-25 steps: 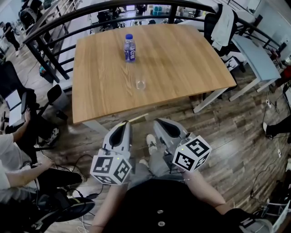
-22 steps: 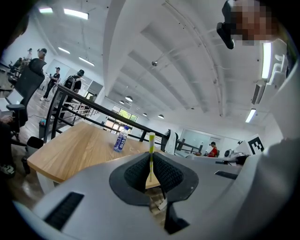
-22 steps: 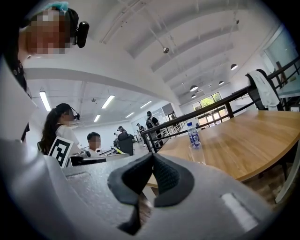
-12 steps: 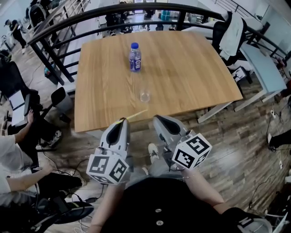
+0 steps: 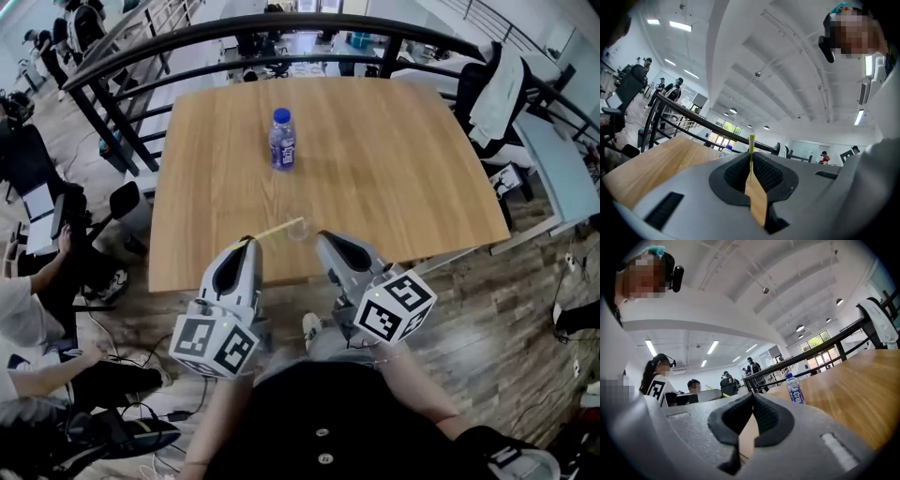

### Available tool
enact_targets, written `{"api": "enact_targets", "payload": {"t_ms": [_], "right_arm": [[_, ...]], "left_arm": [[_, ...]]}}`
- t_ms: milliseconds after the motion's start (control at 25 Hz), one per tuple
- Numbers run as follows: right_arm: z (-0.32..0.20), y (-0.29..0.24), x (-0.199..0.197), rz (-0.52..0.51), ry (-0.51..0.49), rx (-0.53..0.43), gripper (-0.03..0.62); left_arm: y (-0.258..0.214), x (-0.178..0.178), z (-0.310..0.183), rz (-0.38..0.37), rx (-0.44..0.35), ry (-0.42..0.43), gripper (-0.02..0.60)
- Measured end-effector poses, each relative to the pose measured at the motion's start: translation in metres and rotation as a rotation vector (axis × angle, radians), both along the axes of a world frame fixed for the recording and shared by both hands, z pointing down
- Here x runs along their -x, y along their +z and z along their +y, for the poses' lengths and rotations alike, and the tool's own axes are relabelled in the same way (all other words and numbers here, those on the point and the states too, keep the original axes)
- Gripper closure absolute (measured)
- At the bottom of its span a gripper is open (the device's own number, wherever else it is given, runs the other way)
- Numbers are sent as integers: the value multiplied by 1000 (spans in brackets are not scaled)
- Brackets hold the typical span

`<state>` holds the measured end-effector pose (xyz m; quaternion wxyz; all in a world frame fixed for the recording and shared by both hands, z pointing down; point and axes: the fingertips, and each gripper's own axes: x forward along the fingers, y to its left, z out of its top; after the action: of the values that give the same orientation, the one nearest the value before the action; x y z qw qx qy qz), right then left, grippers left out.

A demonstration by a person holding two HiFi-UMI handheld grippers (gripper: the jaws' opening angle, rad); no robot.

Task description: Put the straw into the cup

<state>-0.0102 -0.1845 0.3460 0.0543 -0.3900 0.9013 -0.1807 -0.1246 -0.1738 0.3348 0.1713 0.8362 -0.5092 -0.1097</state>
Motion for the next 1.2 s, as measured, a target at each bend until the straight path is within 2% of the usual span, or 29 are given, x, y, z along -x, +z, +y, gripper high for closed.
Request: {"api": "enact_targets", "payload": {"t_ms": [320,760,960,1200], "right_arm": [[-47,1,-19,-13,-39,8,595],[-73,25,-24,-10,-140,55,595],[-78,32,-26,-16,-153,75,595],[-83,42,-26,-15,-147,101,595]], "left_arm": [[14,-12,-40,-32,45,-57,546],[41,-26,-63,-51,115,-135,546],[45,-28,-68,-71,133,-135,546],[53,-32,-76,-106,165,-97,546]]}}
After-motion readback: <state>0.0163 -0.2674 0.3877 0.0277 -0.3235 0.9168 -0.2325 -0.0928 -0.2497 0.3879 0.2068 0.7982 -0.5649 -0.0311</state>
